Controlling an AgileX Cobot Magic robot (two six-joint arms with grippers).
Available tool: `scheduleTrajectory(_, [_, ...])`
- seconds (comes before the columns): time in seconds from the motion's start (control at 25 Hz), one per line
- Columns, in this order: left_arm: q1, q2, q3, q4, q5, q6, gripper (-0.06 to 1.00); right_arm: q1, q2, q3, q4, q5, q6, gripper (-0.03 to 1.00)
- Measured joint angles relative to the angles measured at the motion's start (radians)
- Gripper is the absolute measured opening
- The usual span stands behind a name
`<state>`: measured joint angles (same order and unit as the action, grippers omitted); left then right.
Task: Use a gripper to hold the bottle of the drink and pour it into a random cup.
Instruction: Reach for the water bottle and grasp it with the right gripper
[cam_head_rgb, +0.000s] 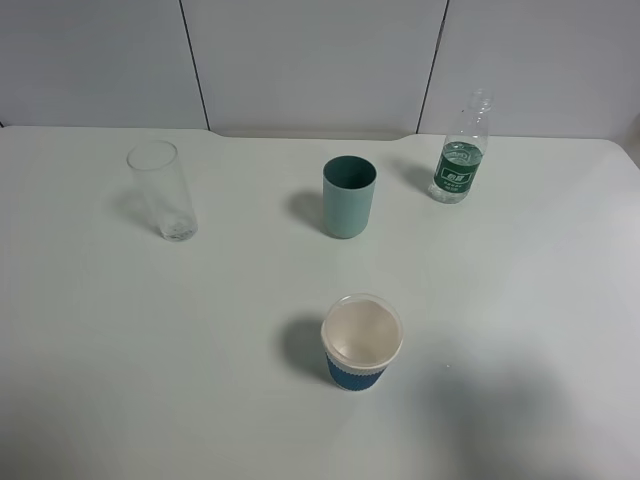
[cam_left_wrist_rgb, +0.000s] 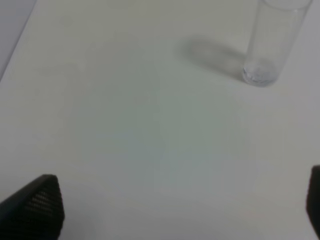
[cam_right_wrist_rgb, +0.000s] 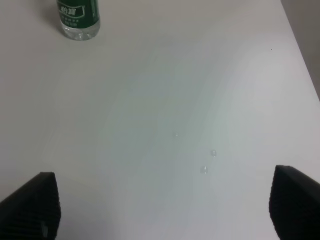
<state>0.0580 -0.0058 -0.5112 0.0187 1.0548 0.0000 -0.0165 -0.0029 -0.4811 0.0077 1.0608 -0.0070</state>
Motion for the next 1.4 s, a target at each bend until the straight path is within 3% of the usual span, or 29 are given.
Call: scheduleTrajectory(1.4, [0.000, 0.000, 0.000, 0.000, 0.000, 0.000, 0.98, 0.000, 0.000, 0.000, 0.000, 0.000, 0.000, 0.82])
